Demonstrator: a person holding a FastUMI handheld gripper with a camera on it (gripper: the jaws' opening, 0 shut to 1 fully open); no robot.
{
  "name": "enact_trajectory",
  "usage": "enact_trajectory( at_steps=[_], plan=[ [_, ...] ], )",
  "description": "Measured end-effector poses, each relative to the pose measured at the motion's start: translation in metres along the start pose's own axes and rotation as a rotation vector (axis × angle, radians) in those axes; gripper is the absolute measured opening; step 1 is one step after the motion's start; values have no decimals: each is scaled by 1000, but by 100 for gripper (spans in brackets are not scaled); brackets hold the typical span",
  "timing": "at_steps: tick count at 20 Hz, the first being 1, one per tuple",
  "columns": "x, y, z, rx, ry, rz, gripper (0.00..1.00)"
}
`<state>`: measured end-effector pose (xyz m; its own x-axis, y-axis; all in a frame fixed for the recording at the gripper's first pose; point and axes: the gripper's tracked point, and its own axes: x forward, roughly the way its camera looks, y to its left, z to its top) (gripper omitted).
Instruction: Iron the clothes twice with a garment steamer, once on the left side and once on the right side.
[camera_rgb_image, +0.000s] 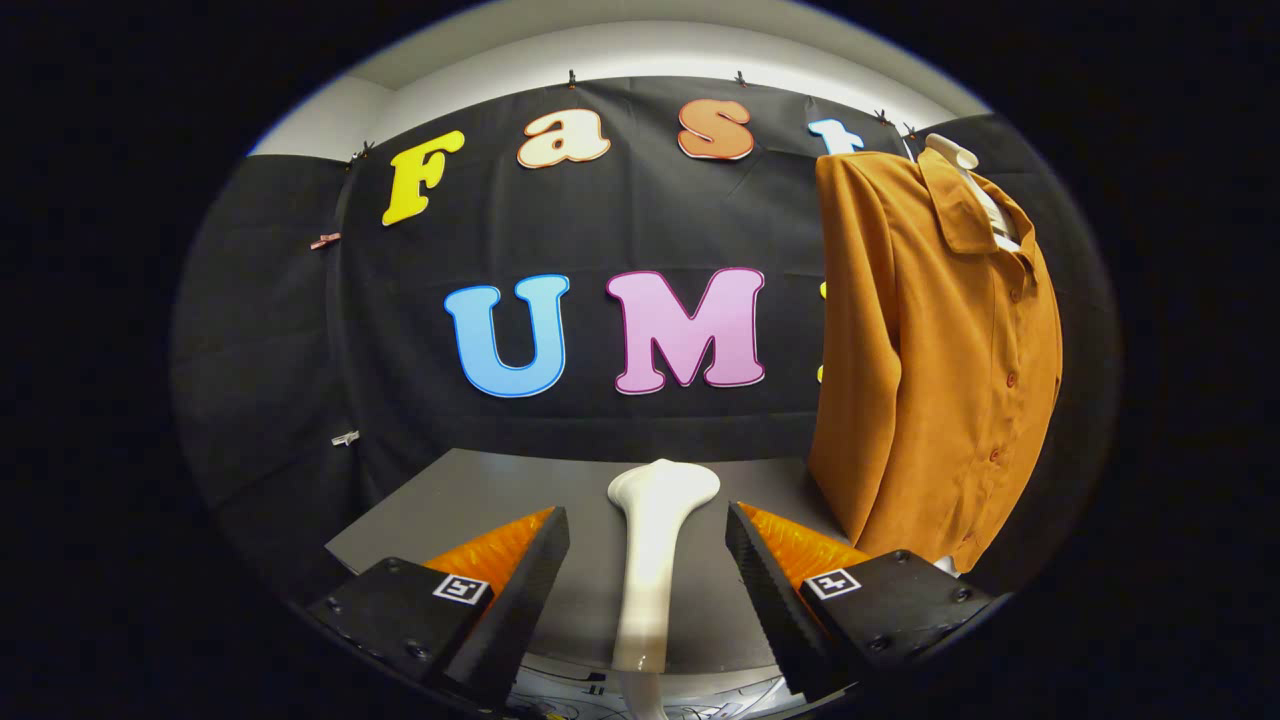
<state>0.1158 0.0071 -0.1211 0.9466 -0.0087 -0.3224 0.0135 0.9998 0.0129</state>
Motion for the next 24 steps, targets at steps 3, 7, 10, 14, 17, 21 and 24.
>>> enact_trajectory(
  at_steps=[3,7,10,14,17,21,24],
  plan=[
    [18,0,-18,0,63,-4,99],
    [39,-4,-49,2,166,-27,99],
    [51,-6,-66,5,227,-38,99],
    [61,-11,-89,-5,306,-60,90],
    [63,-13,-100,-7,352,-70,66],
    [63,-7,-95,-27,342,-45,40],
    [61,-2,-95,-31,336,-27,41]
  ],
)
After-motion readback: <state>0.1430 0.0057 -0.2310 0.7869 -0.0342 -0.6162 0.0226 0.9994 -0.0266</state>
